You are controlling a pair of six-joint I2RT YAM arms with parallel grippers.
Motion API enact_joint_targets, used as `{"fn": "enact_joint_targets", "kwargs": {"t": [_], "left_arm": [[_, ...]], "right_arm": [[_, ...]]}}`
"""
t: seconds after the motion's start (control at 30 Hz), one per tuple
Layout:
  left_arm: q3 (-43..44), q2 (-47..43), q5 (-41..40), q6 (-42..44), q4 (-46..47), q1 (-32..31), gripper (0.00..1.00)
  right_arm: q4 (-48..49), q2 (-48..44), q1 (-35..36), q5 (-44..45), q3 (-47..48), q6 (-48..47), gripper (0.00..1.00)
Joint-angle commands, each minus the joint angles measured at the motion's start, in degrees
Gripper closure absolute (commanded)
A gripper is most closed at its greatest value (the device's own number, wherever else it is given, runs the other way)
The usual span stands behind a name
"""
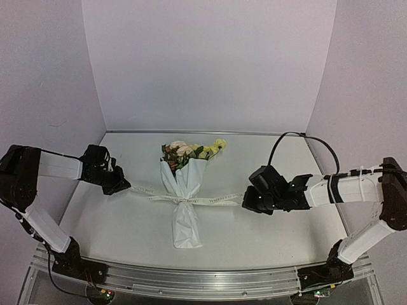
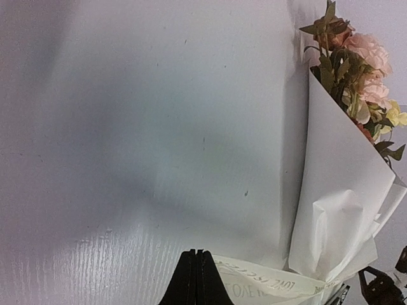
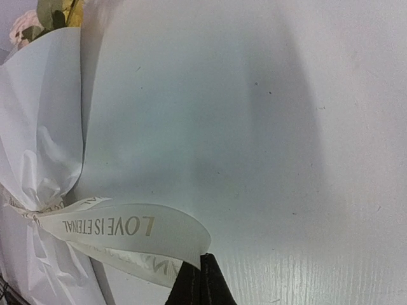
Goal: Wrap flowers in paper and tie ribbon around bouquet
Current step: Tie the half-tied ribbon around the folded bouquet.
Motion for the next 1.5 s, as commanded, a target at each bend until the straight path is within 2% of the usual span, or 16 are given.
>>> {"fn": "enact_joint_targets", "kwargs": {"t": [0.0,0.13,0.3,0.43,0.67,0.7,0.77,0.8,0.87,1.0,1.03,1.1,1.23,1.33,1.47], "left_arm": [[4.2,-0.1,-4.0,3.6,0.6,-1.4,1.00],[5.8,0.2,-5.6,4.6,-1.0,-2.3,1.00],[6.4,0.2,-6.0,4.8,-1.1,-3.2,1.00],[6.0,-0.3,-5.3,4.0,-0.7,-3.4,1.00],[5.0,-2.4,-7.5,2.9,-2.5,-3.8,1.00],[4.9,-2.5,-8.2,2.9,-2.9,-3.8,1.00],[4.5,-2.6,-8.4,2.7,-3.0,-3.7,0.99],[4.5,-2.6,-8.1,2.7,-3.0,-3.8,0.97],[4.2,-3.1,-7.5,2.8,-2.9,-3.8,0.90],[3.5,-5.9,-7.7,3.4,-3.4,-3.8,0.64],[3.2,-6.9,-8.0,3.5,-3.6,-3.7,0.58],[2.2,-9.0,-7.7,3.5,-3.6,-3.8,0.54],[-2.3,-13.4,-3.2,1.3,-0.5,-5.6,0.55],[-5.5,-14.9,0.5,-1.1,3.8,-10.3,0.55],[-10.2,-14.1,4.4,-7.7,12.1,-12.6,0.51]], "right_arm": [[-5.4,2.4,0.8,0.4,4.9,-6.9,1.00],[-5.6,3.8,1.5,-0.2,5.2,-6.9,1.00],[-6.8,4.4,5.7,0.6,6.0,-8.5,1.00],[-3.5,5.0,10.6,-3.2,6.0,-12.6,1.00],[-1.8,7.3,13.5,-10.0,4.8,-19.2,1.00],[-1.8,7.2,14.0,-10.8,4.9,-20.8,0.99],[-2.4,6.1,14.6,-10.8,4.7,-21.9,0.82],[-2.4,5.4,14.6,-10.8,4.4,-21.9,0.72],[-2.6,3.6,14.6,-10.0,3.7,-21.6,0.62],[-7.9,0.3,14.3,-7.1,6.5,-22.6,0.51],[-8.7,-0.2,13.5,-6.8,7.4,-23.0,0.50],[-8.9,-0.3,11.3,-8.2,8.8,-23.4,0.49],[-9.0,3.1,7.1,-12.9,16.0,-25.2,0.49],[-10.6,9.5,6.2,-16.6,25.3,-25.6,0.49],[-15.7,17.1,6.2,-18.4,35.6,-23.7,0.59]]}}
